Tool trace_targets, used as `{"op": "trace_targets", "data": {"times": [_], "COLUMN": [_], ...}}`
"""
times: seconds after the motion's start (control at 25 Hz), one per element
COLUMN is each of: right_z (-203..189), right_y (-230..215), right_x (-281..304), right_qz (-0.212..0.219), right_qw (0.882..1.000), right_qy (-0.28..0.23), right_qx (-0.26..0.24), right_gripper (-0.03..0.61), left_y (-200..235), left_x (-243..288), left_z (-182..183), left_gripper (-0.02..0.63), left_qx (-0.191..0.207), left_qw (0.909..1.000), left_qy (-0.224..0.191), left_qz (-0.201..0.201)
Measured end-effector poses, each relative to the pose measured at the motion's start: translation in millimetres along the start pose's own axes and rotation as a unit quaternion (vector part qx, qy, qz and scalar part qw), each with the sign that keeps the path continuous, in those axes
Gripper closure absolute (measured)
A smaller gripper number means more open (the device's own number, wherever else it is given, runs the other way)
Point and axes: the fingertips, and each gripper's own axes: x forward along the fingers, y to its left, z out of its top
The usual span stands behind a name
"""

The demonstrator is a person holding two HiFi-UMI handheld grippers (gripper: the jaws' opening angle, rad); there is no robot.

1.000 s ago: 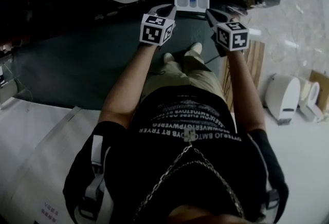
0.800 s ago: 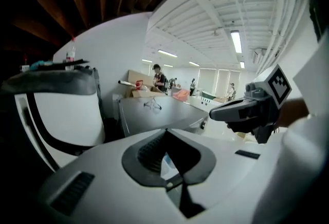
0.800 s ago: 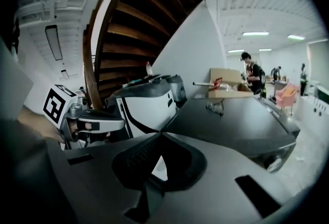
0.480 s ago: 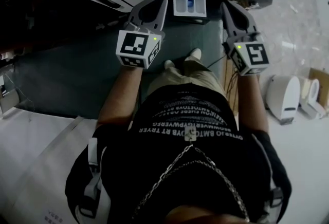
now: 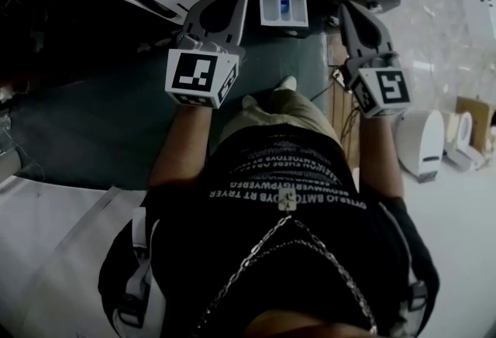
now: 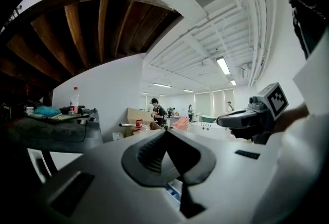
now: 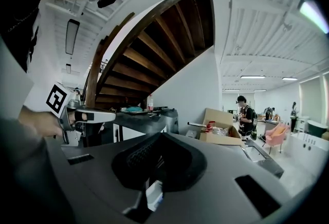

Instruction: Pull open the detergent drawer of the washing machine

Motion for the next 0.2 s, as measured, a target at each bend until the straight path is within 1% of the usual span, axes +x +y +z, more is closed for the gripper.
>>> {"op": "trace_targets", "data": {"times": [0.2], "right_z": [0.5], "right_y": [9.8], "right_x": [-0.1], "right_qz": [0.008], "right_qw": [1.0], "right_qy": [-0.004], "right_qx": [0.006], "right_gripper": [0.577], "left_y": [4.5], "left_x": [-5.8], "left_z": [-5.4], "left_gripper": [0.609], "left_qx": [0.005], "left_qw": [0.9999], "left_qy": [0.008], "left_qz": [-0.006]}}
